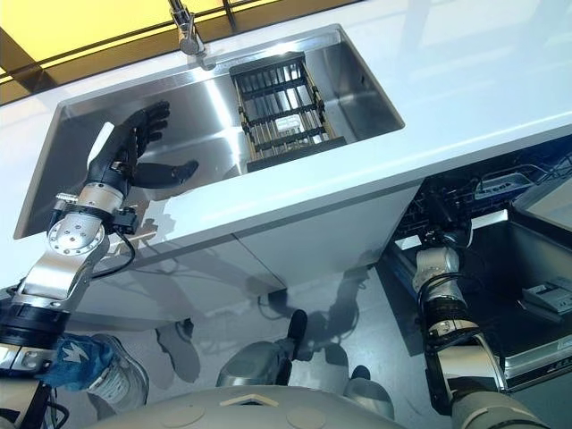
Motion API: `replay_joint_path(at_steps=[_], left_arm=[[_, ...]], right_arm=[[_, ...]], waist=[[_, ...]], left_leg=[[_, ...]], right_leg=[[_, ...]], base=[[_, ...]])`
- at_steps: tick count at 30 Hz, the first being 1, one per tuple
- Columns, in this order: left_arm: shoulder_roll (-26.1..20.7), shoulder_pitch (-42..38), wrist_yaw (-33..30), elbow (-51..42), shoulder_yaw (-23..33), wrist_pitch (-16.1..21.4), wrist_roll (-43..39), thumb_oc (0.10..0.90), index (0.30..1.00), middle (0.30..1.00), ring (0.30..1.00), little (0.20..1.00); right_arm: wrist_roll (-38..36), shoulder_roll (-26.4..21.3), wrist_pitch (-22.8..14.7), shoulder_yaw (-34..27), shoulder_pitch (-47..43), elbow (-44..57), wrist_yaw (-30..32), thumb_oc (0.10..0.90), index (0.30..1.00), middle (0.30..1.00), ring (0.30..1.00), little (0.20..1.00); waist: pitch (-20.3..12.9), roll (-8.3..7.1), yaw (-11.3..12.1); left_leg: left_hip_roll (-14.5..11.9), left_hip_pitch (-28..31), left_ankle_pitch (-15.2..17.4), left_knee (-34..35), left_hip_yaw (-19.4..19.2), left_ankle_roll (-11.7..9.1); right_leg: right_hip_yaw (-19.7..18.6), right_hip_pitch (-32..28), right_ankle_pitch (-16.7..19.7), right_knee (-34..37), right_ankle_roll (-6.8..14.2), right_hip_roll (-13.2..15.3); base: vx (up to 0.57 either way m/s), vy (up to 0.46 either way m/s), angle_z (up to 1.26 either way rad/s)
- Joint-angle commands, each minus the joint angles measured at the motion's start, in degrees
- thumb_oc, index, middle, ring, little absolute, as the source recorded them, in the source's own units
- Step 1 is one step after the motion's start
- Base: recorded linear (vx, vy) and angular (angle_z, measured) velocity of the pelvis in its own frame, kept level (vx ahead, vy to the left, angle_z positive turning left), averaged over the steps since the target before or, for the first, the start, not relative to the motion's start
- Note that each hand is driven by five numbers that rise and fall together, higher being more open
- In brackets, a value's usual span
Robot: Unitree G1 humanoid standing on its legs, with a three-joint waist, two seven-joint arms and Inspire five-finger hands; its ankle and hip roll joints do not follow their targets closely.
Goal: Pick up plates and place into dishwasher.
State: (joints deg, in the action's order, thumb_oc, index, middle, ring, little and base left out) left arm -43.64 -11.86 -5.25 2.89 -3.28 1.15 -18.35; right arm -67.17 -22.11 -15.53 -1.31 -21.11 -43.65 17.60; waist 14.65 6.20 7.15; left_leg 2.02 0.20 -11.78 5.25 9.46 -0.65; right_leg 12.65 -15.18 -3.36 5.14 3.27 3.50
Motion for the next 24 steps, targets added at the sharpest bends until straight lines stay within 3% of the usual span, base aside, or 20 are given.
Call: replay_joint_path(at_steps=[1,18,24], left_arm=[[-2.4,-2.9,-1.0,-3.9,4.4,4.7,0.4,0.8,0.9,0.9,0.9,0.9],[-1.5,-2.2,0.9,-4.1,6.5,5.1,1.5,0.8,0.9,0.9,0.9,0.9],[-2.7,-1.5,1.5,-4.2,7.9,5.5,0.5,0.8,0.9,0.9,0.9,0.9]], right_arm=[[5.2,-3.1,-3.5,0.9,-2.0,12.2,-4.9,0.8,0.9,0.9,0.9,0.9],[10.0,-3.5,-2.5,-3.1,5.3,15.0,-1.0,0.8,0.9,0.9,0.9,0.9],[19.8,-5.7,-2.3,-3.8,6.4,16.1,4.5,0.8,0.9,0.9,0.9,0.9]], waist=[[-7.1,-2.79,-1.0],[-8.3,-4.7,-3.6],[-8.4,-5.24,-4.1]], left_leg=[[2.2,8.0,10.3,-0.2,-5.6,1.9],[1.7,9.4,11.9,-0.2,-8.9,2.1],[1.2,9.9,12.1,-0.2,-10.1,2.1]], right_leg=[[-4.0,5.8,6.0,-1.0,0.3,1.7],[-6.6,5.4,6.5,-0.1,1.5,1.2],[-7.0,5.3,6.6,-0.1,1.6,1.0]], base=[[-0.01,-0.006,-0.08],[-0.02,-0.018,-0.14],[-0.03,-0.031,-0.06]])
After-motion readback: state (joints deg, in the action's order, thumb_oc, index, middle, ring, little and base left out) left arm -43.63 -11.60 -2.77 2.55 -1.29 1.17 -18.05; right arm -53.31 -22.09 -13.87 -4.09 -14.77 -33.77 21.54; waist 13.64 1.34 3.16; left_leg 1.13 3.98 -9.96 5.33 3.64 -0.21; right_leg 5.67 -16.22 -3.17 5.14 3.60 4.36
